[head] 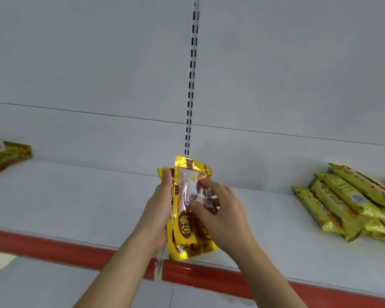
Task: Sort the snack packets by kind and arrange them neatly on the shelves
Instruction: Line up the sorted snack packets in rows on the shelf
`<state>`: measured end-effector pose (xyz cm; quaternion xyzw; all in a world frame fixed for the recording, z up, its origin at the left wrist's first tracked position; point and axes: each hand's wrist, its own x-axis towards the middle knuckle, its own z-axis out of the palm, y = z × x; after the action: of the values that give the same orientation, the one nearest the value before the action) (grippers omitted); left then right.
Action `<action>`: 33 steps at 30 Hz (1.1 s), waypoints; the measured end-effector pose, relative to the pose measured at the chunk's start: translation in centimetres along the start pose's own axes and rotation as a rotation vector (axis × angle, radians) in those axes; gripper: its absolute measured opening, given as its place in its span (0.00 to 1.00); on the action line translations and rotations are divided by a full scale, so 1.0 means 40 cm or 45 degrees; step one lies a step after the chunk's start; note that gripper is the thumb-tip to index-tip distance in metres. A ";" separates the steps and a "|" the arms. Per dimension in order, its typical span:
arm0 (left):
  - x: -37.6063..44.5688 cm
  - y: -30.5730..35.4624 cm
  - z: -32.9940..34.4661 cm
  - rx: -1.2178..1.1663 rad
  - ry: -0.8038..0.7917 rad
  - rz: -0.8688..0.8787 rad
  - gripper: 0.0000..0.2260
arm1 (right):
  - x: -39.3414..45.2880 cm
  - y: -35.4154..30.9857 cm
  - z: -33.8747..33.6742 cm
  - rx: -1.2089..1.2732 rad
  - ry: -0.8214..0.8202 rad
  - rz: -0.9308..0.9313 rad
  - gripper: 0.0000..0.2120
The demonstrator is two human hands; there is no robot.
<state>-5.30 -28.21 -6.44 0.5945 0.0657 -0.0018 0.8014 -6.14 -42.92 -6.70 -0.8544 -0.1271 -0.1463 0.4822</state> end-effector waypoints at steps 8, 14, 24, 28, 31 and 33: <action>-0.136 0.071 -0.313 0.079 0.099 0.208 0.12 | -0.088 -0.182 0.207 0.327 -0.115 0.218 0.17; -0.230 0.138 -0.604 0.050 0.199 0.132 0.13 | -0.154 -0.345 0.449 0.448 -0.205 0.272 0.05; -0.221 0.215 -0.928 0.071 0.390 0.096 0.10 | -0.058 -0.409 0.678 -0.081 -0.449 -0.566 0.31; -0.151 0.251 -0.980 0.052 0.395 0.045 0.09 | 0.039 -0.426 0.766 -0.308 -0.486 -0.844 0.27; -0.088 0.291 -1.025 -0.027 0.419 -0.023 0.09 | 0.127 -0.435 0.819 -0.316 -0.212 -1.004 0.15; -0.048 0.319 -1.059 -0.043 0.416 -0.028 0.08 | 0.181 -0.448 0.845 -0.082 -0.078 -0.803 0.10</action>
<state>-10.55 15.75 -6.12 0.5725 0.2017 0.0873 0.7899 -1.56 -4.25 -6.56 -0.7916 -0.3957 -0.2667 0.3817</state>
